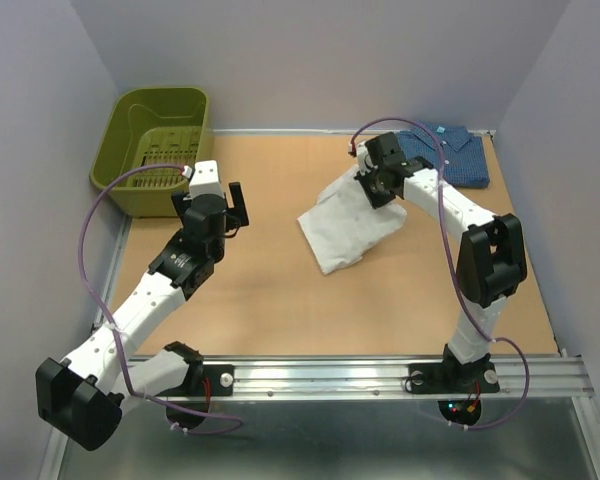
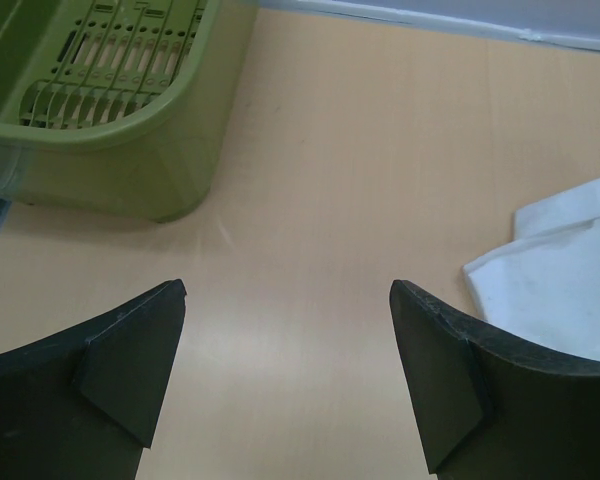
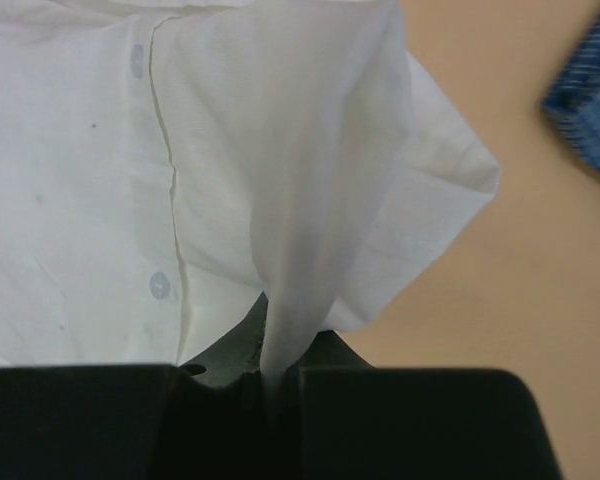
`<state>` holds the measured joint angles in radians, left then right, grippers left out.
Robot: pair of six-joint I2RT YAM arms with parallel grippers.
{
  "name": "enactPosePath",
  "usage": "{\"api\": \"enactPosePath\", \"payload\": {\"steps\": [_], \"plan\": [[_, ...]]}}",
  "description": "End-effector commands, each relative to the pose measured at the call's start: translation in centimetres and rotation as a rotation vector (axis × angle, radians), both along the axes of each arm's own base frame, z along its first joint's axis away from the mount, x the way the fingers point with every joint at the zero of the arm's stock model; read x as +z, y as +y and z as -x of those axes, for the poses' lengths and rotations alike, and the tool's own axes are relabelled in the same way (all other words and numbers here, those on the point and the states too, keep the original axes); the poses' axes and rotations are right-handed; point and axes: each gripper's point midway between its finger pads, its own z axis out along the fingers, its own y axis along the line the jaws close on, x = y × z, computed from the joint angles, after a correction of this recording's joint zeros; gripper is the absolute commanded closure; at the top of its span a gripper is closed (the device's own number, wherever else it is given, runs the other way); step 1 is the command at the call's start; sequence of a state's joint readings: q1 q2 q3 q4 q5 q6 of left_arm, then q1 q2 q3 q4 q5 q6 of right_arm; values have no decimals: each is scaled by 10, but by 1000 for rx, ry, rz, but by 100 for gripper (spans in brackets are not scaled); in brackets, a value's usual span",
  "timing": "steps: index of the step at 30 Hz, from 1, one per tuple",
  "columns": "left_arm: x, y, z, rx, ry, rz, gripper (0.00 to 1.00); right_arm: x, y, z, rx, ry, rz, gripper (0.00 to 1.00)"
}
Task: Fold and stack the long sleeve shirts
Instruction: Fold the shirt
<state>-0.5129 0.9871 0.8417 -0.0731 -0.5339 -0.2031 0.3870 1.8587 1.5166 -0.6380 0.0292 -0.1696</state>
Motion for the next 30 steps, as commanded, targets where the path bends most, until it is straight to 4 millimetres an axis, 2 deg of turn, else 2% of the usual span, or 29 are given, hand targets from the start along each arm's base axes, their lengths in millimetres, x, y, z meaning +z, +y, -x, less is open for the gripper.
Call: {"api": "enactPosePath", "payload": {"steps": [1,2,4,5,7,10,11,14,17,18,20,21,23,24,25,26,27,29,30], "plan": [[15,16,3,72,-59,-5,5,70,-59,-37,-109,-197,328,99],[16,18,4,79,-64,-4,5,80,-77,-42,-164,-226,426,99],[16,18,4,83,-65,-4,5,100,-98,-47,-213,-271,560,99],[15,19,4,84,-64,-5,5,120,-115,-48,-275,-306,660,99],[15,18,4,82,-63,-3,5,142,-132,-49,-313,-335,803,99],[17,17,4,77,-66,1,5,170,-139,-57,-351,-394,880,99],[16,18,4,82,-66,1,5,186,-144,-57,-398,-421,913,99],[16,20,5,88,-67,-1,5,195,-146,-59,-447,-429,979,99],[16,18,5,78,-65,2,5,175,-127,-62,-369,-405,1014,98],[17,18,5,78,-68,4,5,164,-115,-62,-342,-403,1016,98],[18,18,5,80,-71,6,5,129,-102,-58,-289,-357,1049,98],[18,19,5,83,-71,7,5,115,-85,-55,-269,-364,1034,98],[19,20,6,86,-74,10,5,80,-71,-46,-217,-328,1065,98],[20,20,6,87,-77,13,6,63,-53,-39,-188,-329,1077,98],[19,20,6,89,-76,14,5,49,-45,-34,-165,-322,1092,97],[20,21,6,91,-79,17,6,38,-38,-27,-144,-318,1115,97],[21,22,6,93,-82,20,5,24,-16,-18,-102,-334,1112,97],[23,24,6,103,-88,28,5,12,6,-7,-52,-348,1107,97],[24,25,6,107,-91,32,5,3,27,4,-1,-363,1106,97]]}}
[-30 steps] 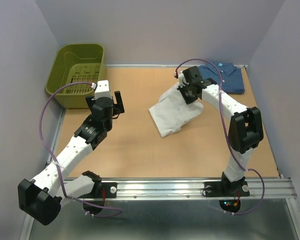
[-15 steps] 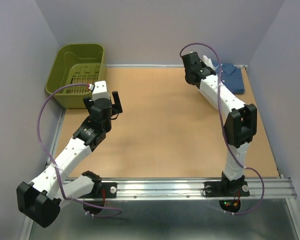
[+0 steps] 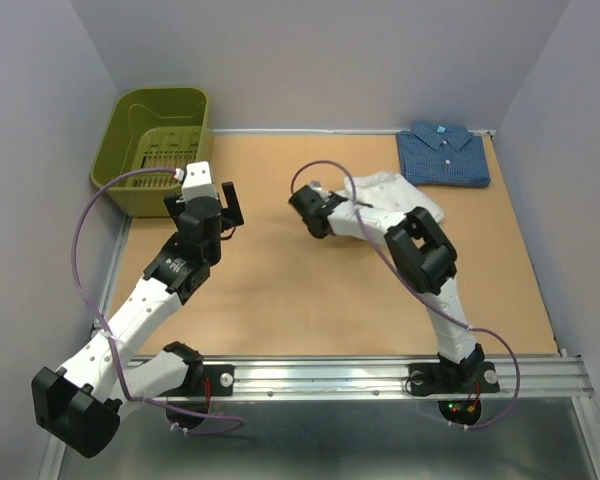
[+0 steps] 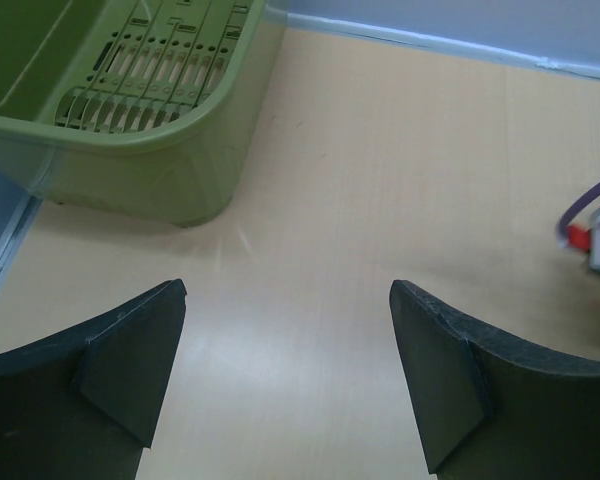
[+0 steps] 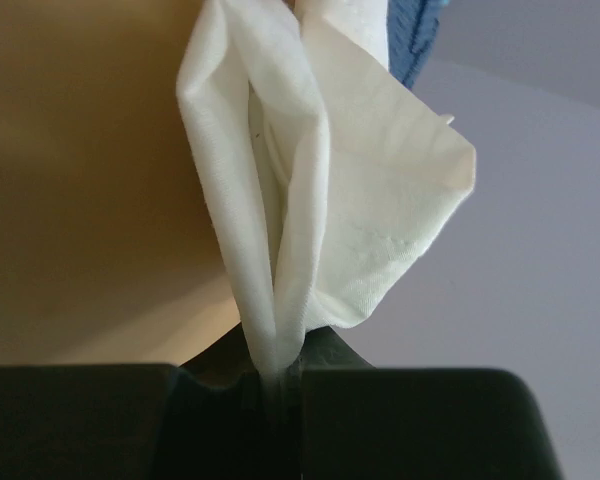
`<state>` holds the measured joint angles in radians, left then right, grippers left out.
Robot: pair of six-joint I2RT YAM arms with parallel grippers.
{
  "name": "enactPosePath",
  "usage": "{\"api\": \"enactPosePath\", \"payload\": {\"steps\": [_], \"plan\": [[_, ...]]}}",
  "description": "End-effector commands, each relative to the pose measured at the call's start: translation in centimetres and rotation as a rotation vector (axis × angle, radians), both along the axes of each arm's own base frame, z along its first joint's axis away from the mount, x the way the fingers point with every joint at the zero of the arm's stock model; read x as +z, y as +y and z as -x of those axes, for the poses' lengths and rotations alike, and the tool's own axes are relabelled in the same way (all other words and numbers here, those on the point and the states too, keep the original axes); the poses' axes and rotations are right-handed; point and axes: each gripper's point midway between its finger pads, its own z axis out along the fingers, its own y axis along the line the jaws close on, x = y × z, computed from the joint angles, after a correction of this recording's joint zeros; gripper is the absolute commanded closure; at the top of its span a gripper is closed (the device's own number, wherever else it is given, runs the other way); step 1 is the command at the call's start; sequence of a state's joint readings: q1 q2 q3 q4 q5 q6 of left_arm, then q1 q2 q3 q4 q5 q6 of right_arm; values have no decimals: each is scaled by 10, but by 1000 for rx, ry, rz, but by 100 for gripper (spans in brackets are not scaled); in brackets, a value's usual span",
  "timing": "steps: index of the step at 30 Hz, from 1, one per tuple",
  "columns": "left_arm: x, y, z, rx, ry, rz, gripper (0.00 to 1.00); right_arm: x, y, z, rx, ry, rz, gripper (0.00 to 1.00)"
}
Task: Fold and stack the long sleeve shirts
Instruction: Fold the shirt
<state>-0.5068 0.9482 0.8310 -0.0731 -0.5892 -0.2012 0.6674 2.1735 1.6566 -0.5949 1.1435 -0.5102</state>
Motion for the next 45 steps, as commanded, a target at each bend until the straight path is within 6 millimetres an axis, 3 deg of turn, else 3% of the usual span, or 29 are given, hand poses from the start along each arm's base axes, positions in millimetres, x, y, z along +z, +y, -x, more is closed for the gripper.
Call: {"api": "enactPosePath", "payload": {"steps": [1,5,9,14,17,21,23,27,30,34,36,38,41,42,45], "plan": [[16,12,2,54,-64,40,5,-21,58,34,99,-32,6,96],[23,20,5,74,-93,64,6,-39,105,58,197,28,-42,96],[26,22,6,79,-108,73,6,-47,118,72,198,61,-117,97],[26,22,7,77,-116,81,6,-4,109,57,181,-6,-156,97],[27,23,8,75,-120,84,6,40,85,33,128,-85,-147,97],[27,23,8,75,-122,86,6,87,27,-3,18,-158,-125,98],[28,23,8,75,-125,87,6,104,9,-14,-14,-189,-145,98],[27,23,8,75,-125,87,6,145,-50,-37,-117,-284,-166,98],[26,23,7,70,-122,86,6,173,-83,-43,-181,-340,-138,98],[26,22,7,67,-122,91,6,217,-110,-43,-247,-456,-139,98],[26,22,7,65,-122,92,6,236,-113,-41,-255,-499,-130,98],[25,21,6,58,-119,95,6,235,-112,-40,-253,-493,-109,98],[26,21,6,57,-122,99,6,205,-108,-37,-252,-438,-73,98],[26,22,6,59,-120,98,6,184,-105,-33,-251,-407,-59,98],[25,22,6,59,-120,98,6,150,-96,-24,-241,-362,-38,98]]}}
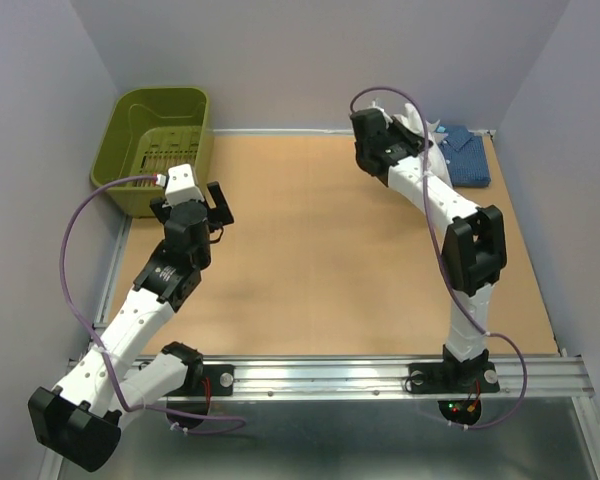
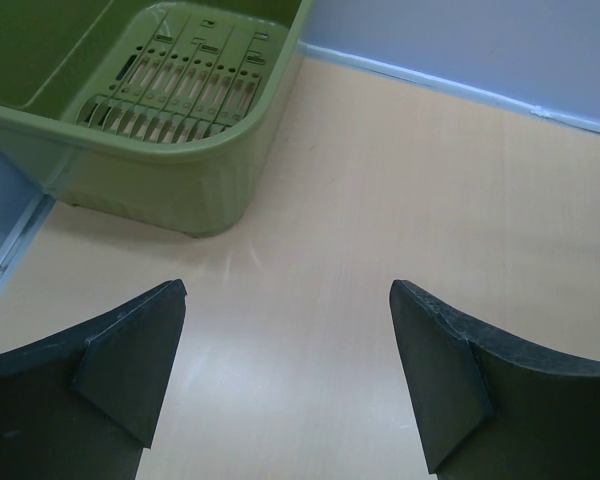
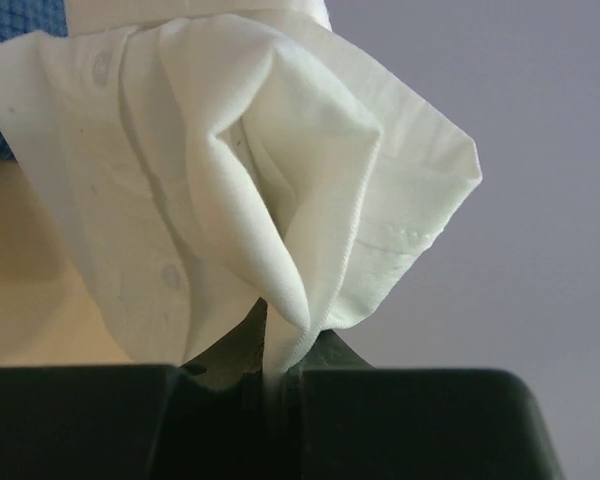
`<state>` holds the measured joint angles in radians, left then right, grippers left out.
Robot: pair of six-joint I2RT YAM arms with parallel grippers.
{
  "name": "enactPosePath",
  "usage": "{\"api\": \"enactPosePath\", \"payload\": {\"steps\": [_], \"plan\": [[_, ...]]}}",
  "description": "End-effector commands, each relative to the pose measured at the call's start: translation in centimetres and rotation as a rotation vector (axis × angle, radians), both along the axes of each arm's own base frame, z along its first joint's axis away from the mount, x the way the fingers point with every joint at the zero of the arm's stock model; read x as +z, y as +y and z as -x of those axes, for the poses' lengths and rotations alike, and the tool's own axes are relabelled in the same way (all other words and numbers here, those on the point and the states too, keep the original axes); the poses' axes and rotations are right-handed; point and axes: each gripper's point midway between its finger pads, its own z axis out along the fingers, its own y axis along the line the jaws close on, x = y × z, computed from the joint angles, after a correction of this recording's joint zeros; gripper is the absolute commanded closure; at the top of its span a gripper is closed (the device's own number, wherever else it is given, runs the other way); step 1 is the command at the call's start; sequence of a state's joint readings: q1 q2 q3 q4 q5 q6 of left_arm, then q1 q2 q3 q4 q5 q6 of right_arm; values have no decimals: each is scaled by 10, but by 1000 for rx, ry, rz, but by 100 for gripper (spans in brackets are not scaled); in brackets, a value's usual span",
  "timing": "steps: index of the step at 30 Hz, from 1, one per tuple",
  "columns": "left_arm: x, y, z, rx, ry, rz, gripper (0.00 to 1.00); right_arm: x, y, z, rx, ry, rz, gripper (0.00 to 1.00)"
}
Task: Fold and stack the long sleeve shirts
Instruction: Fold the shirt
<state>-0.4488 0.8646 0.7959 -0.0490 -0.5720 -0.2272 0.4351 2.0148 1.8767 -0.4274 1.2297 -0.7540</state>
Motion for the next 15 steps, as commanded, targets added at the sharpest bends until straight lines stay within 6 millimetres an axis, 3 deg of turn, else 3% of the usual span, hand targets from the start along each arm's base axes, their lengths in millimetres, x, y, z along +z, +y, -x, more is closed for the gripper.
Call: {"api": "enactPosePath", "payload": {"steps": [1,8,15], "plan": [[12,2,-1,11,-53,36,6,-36,19,24,-9,4,26,98],[15,2,-1,6,-61,48,6,-114,90,59,125,107,115,96],[16,5,1,14,-69,55,6,-160,168,98,322,177,185,95]]}}
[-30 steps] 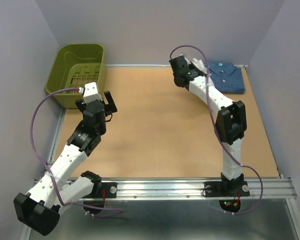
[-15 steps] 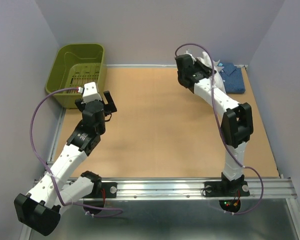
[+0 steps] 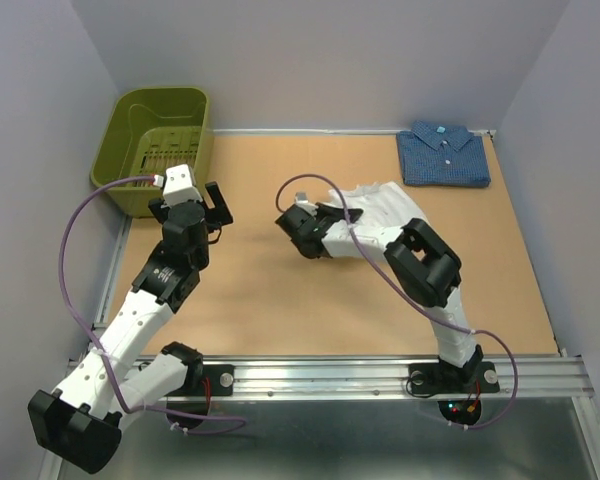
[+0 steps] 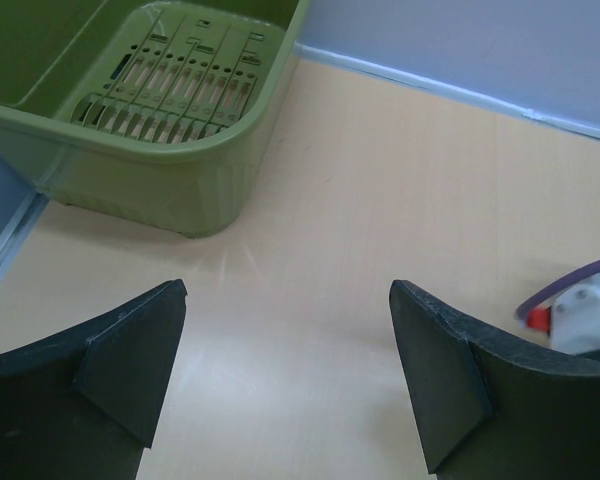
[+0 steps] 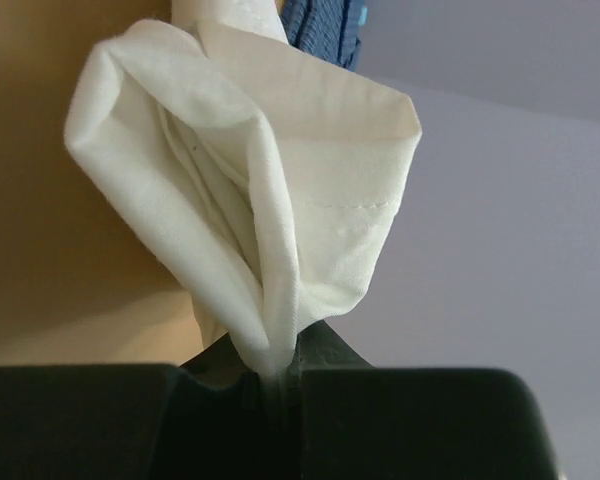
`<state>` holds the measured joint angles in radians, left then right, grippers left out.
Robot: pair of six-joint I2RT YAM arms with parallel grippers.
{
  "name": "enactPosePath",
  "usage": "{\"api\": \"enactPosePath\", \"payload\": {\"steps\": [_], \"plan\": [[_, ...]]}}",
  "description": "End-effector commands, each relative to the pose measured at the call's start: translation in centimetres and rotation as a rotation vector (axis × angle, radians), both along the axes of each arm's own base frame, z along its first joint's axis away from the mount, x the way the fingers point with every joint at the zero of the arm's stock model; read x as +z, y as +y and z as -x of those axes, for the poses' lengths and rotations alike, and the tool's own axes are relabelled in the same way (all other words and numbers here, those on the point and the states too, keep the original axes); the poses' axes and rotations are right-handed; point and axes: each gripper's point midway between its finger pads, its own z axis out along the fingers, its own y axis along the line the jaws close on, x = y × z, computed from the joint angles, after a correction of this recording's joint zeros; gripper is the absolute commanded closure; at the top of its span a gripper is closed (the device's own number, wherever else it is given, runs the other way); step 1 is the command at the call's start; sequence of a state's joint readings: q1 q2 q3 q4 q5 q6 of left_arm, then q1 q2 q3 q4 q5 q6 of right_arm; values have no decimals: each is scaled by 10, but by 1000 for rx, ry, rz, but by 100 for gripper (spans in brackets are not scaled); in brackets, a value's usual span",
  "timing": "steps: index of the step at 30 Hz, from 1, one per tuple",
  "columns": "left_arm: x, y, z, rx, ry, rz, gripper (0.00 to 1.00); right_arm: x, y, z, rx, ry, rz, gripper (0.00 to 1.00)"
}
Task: Fold and stack the long sleeve shirts
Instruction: Fold the shirt
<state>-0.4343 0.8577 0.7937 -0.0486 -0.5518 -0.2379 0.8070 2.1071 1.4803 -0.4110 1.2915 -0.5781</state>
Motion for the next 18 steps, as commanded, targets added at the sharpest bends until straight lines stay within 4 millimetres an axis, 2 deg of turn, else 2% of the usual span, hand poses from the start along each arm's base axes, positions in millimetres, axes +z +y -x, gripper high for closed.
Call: {"api": "enactPosePath", "payload": {"steps": [1,7,9,12,18], "plan": [[16,4,1,19,-66,39,6,-10,35,23,60,-54,-12,95],[16,6,1,23,-66,41,6,-45,91,49,193,42,-88,95],[16,6,1,20,-67,43,6,-62,101,56,210,88,-97,95],[17,7,1,22,-70,46,6,-80,118,69,241,153,-151,87],[15,7,1,19,-66,47,6,-93,150,93,314,256,-272,71]]}}
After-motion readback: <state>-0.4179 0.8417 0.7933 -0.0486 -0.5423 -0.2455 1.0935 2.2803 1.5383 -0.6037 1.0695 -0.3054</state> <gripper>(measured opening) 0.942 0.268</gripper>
